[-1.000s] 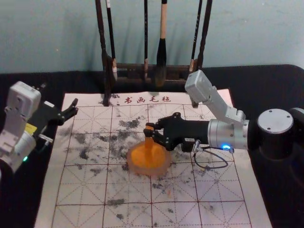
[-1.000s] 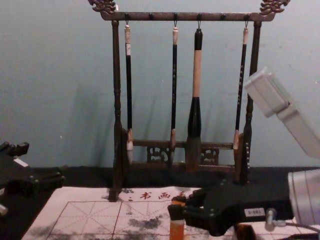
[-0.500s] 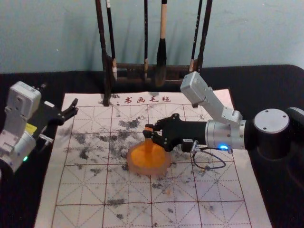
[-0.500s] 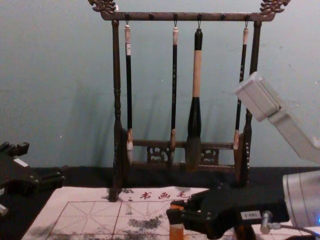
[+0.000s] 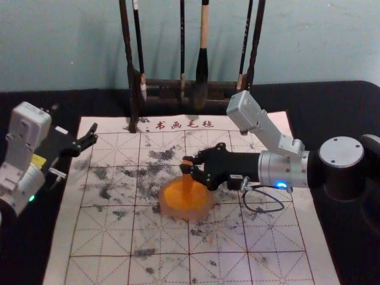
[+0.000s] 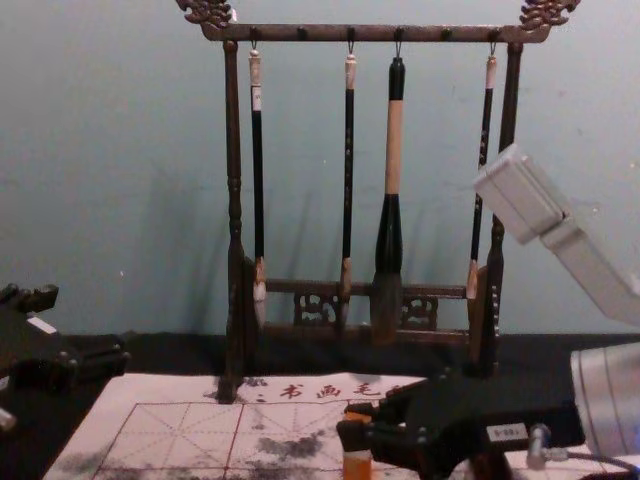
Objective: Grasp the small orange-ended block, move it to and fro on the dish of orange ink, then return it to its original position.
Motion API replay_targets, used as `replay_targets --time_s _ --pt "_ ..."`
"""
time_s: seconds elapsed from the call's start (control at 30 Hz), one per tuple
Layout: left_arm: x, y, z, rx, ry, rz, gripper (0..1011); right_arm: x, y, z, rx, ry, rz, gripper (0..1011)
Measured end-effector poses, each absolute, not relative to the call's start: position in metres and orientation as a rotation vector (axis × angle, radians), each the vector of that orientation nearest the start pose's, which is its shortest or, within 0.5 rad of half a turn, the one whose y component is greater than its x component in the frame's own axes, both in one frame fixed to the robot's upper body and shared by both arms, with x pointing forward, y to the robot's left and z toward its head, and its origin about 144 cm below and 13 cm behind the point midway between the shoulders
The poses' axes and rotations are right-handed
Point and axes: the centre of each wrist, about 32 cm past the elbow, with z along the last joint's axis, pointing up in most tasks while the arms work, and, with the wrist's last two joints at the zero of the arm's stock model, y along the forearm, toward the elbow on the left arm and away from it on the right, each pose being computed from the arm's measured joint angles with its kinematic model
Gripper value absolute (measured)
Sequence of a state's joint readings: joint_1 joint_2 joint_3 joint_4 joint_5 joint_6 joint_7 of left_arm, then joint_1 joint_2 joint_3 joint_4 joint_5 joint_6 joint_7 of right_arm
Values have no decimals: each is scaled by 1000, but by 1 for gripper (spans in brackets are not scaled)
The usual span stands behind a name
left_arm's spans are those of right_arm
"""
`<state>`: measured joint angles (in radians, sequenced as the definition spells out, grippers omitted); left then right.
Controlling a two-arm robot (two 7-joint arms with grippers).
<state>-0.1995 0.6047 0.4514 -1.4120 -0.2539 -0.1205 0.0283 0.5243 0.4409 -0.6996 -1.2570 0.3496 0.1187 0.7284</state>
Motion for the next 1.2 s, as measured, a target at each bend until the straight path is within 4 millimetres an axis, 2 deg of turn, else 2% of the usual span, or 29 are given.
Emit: replay_targets --time_s 0.77,1.2 --pt "489 310 1140 305 -285 1248 1001 547 -229 1179 -393 -21 -403 130" --pt "489 310 1140 304 -285 1248 1001 540 -229 1178 -400 -25 -373 131"
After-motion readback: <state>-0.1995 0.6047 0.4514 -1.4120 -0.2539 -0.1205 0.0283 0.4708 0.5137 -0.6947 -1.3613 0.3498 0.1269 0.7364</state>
